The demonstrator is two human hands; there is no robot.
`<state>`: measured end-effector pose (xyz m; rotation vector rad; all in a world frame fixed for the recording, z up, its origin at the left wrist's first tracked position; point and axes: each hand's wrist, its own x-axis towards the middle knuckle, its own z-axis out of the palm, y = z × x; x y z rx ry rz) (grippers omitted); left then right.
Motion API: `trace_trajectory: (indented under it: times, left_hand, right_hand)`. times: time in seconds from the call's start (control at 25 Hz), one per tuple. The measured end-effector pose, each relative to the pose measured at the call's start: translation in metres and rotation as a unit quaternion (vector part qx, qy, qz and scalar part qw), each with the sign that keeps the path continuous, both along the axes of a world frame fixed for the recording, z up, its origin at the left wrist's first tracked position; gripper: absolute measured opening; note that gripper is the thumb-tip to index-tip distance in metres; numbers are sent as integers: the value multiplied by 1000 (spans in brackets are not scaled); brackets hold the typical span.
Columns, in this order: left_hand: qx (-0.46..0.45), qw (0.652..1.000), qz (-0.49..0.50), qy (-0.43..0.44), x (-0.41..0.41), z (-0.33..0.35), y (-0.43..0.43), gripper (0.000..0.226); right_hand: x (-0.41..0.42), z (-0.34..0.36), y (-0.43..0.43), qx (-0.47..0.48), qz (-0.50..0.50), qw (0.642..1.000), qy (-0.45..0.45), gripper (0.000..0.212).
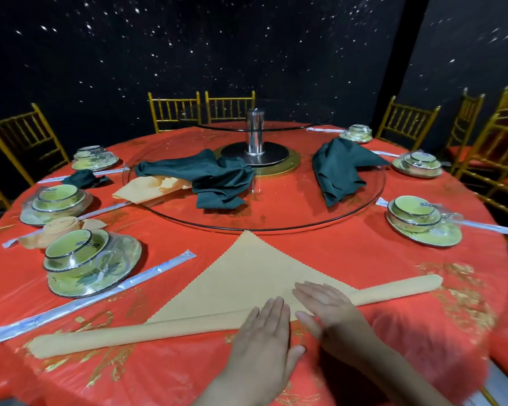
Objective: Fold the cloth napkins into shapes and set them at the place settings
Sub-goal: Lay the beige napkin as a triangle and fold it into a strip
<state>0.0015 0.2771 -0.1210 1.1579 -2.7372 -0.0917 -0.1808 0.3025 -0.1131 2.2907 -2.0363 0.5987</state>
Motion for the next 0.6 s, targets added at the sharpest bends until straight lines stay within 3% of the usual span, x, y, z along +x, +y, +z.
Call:
trace_trajectory:
  times: [0.08, 0.28, 0.48, 0.6]
  left_hand:
    - [-23, 1000, -2, 1, 0, -1, 0, 78]
    - [-37, 999, -5, 6, 0, -3, -1, 78]
    - [-59, 998, -7, -11, 0, -7, -3, 78]
    - [-52, 998, -13, -22, 1, -5, -4, 77]
  right_hand:
    - [-9, -4, 15, 18, 2, 998, 54, 62]
    - [-57, -4, 33, 84, -103, 988, 72, 72]
    - [-100, 0, 41, 130, -181, 974, 51, 119]
    - [-114, 5, 47, 162, -245, 955, 43, 124]
